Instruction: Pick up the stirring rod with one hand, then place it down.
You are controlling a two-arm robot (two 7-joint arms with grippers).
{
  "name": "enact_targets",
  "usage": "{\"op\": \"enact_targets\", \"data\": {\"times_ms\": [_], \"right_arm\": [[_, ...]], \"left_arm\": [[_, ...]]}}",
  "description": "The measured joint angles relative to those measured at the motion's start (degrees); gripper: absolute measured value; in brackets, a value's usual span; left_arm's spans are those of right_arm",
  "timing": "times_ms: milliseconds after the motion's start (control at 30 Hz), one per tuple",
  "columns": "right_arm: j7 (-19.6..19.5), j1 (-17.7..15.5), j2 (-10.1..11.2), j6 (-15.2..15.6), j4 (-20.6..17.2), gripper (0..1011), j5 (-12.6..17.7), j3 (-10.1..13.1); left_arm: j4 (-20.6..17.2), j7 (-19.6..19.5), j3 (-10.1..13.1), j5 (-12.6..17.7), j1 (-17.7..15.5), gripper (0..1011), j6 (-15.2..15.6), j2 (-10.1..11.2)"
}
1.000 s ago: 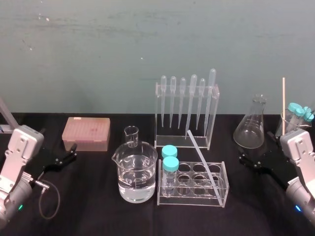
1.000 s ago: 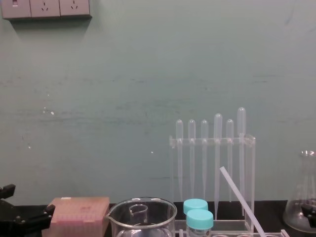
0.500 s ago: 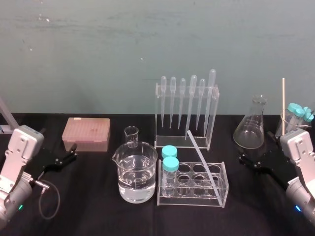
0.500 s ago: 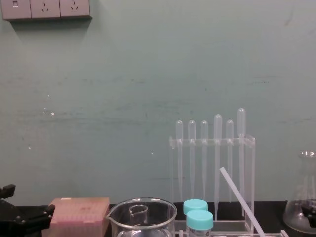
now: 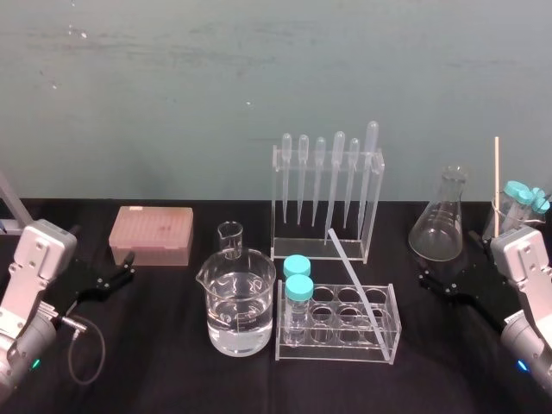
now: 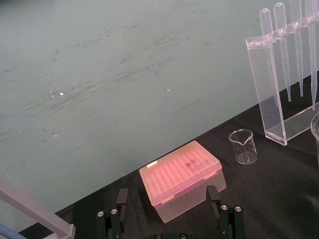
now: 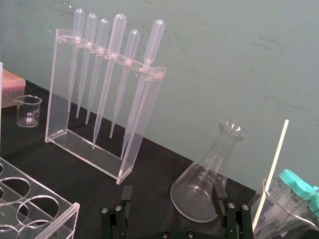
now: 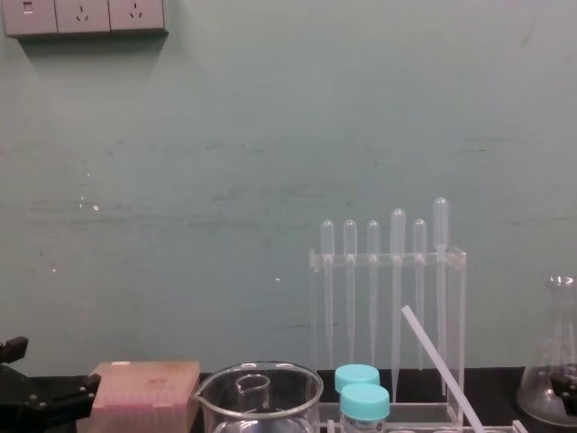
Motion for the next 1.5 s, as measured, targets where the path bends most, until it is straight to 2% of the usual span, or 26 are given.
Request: {"op": "enact_targets", "data": {"times_ms": [1500], "right_arm": [[0.0,0.0,0.0,0.0,0.0,1003,0.0,0.0]], "left_arm": [[0.0,0.0,0.0,0.0,0.0,1000,0.0,0.0]]}}
